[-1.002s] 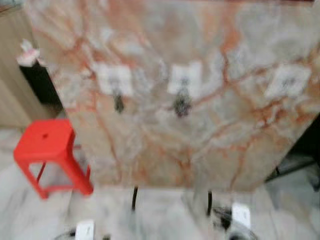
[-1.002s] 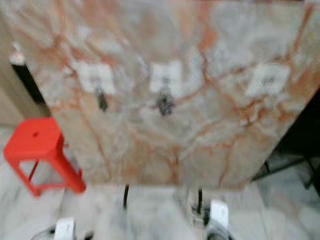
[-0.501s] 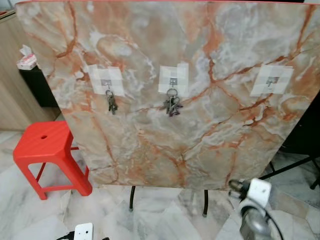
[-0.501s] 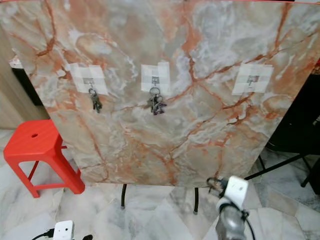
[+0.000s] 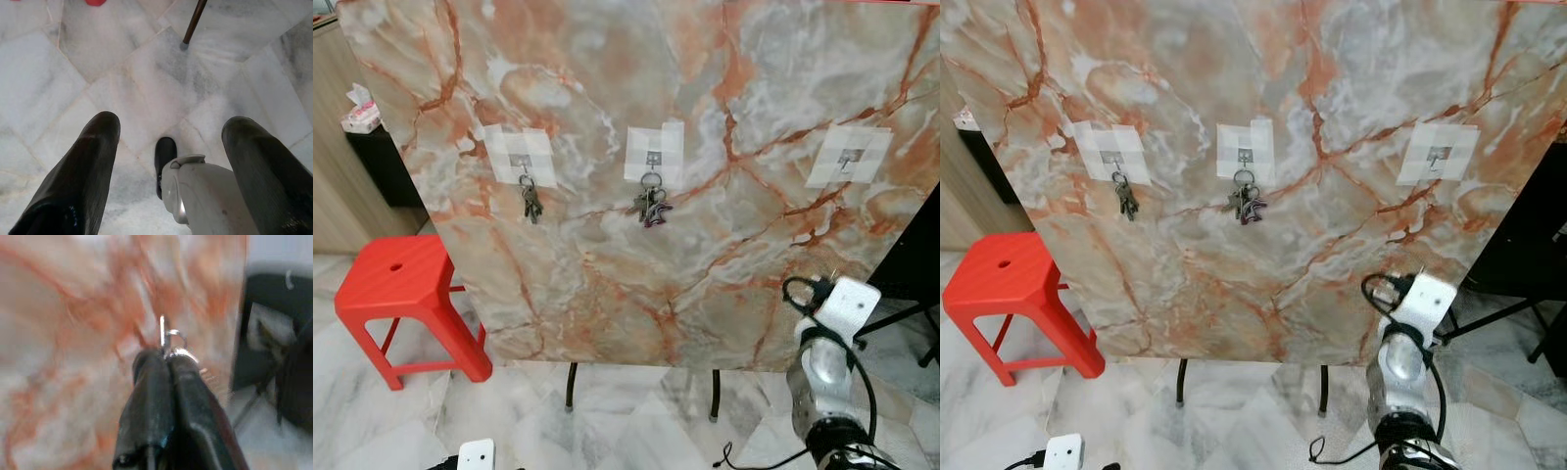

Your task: Hang keys on a hook

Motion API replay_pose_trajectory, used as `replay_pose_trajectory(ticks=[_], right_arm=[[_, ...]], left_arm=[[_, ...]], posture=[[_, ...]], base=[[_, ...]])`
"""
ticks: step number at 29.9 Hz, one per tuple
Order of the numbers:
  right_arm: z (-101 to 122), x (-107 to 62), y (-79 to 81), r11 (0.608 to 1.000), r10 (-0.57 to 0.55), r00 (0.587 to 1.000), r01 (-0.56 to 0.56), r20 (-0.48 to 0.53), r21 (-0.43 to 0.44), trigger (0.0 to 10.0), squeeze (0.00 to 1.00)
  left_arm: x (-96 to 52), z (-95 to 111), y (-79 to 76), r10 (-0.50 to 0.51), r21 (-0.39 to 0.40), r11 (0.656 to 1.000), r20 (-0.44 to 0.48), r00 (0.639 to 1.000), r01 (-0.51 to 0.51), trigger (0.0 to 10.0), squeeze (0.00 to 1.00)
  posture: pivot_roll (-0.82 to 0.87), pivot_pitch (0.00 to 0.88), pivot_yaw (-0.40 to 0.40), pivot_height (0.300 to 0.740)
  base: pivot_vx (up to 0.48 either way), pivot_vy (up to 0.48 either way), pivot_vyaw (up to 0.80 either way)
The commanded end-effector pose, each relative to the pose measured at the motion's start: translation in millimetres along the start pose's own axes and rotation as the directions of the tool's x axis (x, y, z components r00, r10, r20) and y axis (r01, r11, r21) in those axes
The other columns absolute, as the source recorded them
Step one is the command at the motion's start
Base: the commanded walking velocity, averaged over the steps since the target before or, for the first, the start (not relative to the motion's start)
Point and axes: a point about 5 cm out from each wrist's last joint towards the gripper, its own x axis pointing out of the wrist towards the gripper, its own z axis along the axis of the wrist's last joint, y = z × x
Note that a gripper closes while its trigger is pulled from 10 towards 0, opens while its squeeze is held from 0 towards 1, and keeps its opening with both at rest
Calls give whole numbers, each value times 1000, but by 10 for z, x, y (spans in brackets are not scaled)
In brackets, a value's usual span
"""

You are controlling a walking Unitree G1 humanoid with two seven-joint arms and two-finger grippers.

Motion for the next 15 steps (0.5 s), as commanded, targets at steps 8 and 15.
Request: replay_pose_trajectory(ticks=[8, 15], right_arm=[[-72, -313, -178, 996, 20, 1000, -19, 11, -89, 10000, 0], [-28, -308, -127, 999, -21, 999, 19, -37, -38, 10000, 0]], left_arm=[[-41, -113, 86, 15, 17, 1000, -44, 999, -14, 10000, 0], [-51, -137, 126, 3, 22, 1000, -61, 998, -2, 10000, 0]], posture=[[1, 0, -24, 740], [3, 0, -23, 740]], base=[[0, 0, 0], [0, 0, 0]])
